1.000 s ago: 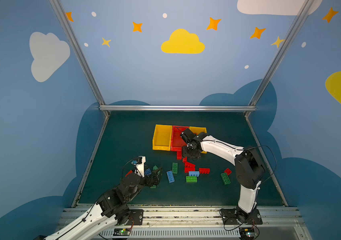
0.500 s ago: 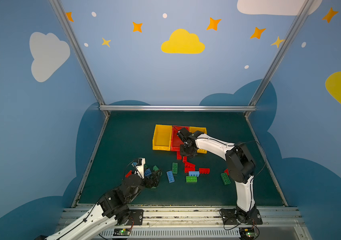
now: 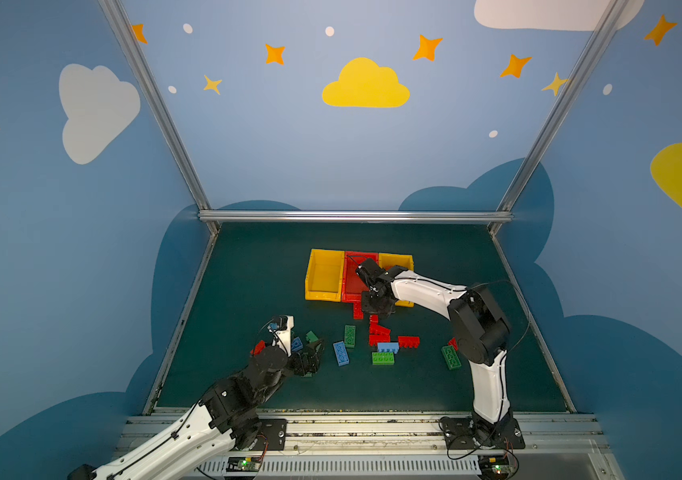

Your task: Sort the legos into containers by color

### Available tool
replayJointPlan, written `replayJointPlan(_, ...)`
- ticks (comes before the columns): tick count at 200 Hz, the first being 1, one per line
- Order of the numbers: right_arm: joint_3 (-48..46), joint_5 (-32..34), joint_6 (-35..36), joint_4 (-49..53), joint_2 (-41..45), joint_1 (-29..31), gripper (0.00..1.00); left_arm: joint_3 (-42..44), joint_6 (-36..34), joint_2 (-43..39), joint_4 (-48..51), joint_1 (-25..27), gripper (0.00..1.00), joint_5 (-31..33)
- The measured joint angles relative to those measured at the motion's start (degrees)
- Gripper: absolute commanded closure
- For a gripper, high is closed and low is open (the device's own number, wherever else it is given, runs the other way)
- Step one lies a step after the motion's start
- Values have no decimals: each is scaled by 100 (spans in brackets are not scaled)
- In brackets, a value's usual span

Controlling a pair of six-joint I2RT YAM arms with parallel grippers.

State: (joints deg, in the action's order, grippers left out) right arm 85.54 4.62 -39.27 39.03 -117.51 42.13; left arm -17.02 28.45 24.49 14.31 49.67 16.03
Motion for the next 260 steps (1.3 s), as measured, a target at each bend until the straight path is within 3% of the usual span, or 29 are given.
replayJointPlan(76,-190,-4,28,188,529,-15,84,-7,-81,83,-149,0,0,35)
replayJointPlan(126,247,162,326,442,1080,-310,83,-188,-184,603,-382,0,0,24)
replayJointPlan(178,986,323,837,542,826,-1224,82,-361,-203,2081,-1447,0,0,-61)
replayJointPlan(228,1661,376,1281,557,-166,-1794,81,-1517,-317,3888,-1753,0,0,-96)
replayJointPlan(245,1873,415,1405,568,-437,-1788,76,-1722,-411,4234,-1928,-11,0,-190)
replayJointPlan(260,2006,459,1475,588,-566,-1775,54,-1838,-446,4533,-2039,-35,0,-297)
